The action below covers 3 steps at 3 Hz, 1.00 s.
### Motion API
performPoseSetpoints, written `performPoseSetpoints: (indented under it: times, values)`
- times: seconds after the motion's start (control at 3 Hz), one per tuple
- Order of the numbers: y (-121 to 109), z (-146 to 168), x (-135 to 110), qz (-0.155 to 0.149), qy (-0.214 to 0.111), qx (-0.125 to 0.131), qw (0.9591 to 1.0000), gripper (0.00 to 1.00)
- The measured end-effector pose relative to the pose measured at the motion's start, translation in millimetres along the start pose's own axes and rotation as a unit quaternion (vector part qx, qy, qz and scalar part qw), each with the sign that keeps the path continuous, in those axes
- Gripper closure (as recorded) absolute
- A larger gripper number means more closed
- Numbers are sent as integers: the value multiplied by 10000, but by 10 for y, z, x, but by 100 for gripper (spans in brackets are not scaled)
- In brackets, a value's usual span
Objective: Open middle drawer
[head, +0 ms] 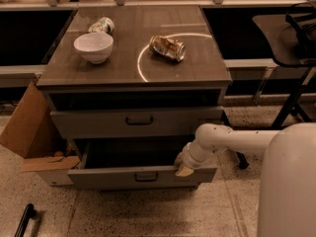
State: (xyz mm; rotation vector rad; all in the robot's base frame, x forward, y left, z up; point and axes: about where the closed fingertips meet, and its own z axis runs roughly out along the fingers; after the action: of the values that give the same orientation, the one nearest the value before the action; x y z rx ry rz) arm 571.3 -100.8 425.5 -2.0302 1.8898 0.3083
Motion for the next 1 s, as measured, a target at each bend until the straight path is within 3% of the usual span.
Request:
performPoseSetpoints:
  times: [0.33,1.0]
  values:
    - [-5,-42,-18,0,0,0,10000,100]
    - [9,-24,-22,-2,-4,-20,10000,58]
